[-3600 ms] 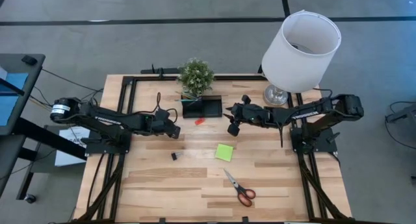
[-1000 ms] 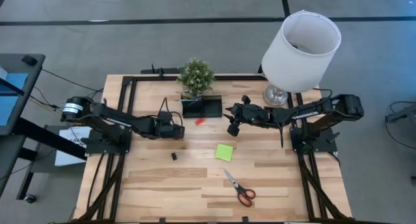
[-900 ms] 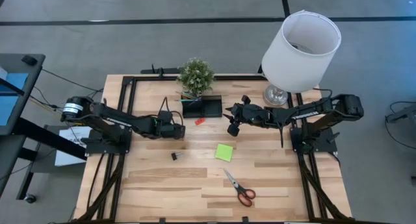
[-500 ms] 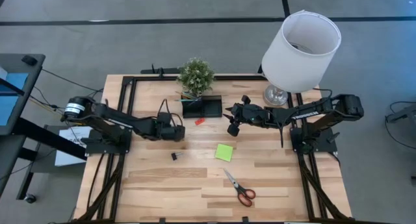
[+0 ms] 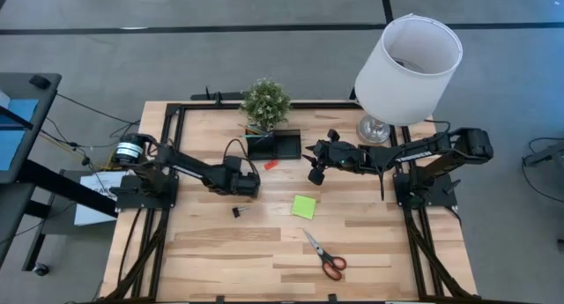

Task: Pick and place office supplies into organizer
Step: Put the top black binder clip into the black organizer

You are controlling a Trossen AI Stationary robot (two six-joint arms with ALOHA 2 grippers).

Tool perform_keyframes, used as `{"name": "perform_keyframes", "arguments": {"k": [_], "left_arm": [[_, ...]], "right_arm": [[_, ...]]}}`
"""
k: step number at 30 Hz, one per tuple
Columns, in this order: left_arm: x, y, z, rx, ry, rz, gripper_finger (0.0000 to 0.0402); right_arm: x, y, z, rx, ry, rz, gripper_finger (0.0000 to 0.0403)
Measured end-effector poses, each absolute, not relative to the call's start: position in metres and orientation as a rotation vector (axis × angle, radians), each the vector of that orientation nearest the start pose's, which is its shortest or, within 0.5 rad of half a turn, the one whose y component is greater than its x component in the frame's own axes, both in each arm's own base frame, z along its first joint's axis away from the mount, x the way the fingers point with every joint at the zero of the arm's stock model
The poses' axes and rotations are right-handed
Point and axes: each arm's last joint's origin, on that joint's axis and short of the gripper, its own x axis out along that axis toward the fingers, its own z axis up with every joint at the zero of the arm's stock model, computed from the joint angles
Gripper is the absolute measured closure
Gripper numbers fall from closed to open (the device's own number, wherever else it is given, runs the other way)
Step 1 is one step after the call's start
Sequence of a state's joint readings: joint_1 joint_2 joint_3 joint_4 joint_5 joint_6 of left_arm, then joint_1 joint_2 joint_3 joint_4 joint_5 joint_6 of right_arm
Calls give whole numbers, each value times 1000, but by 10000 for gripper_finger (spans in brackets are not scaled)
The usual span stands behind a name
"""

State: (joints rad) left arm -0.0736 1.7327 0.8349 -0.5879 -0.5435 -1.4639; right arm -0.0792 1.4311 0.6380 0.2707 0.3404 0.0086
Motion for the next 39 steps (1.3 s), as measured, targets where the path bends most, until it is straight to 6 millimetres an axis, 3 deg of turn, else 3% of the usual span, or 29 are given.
{"name": "perform_keyframes", "arguments": {"k": [30, 34, 39], "left_arm": [[267, -35, 80, -562, 530, 1426, 14], [267, -34, 80, -569, 547, 1428, 33], [267, -33, 80, -575, 551, 1432, 88]], "right_arm": [[279, -32, 185, -60, 517, -412, 276], [279, -32, 185, -60, 517, -412, 276], [279, -32, 185, -60, 517, -412, 276]]}}
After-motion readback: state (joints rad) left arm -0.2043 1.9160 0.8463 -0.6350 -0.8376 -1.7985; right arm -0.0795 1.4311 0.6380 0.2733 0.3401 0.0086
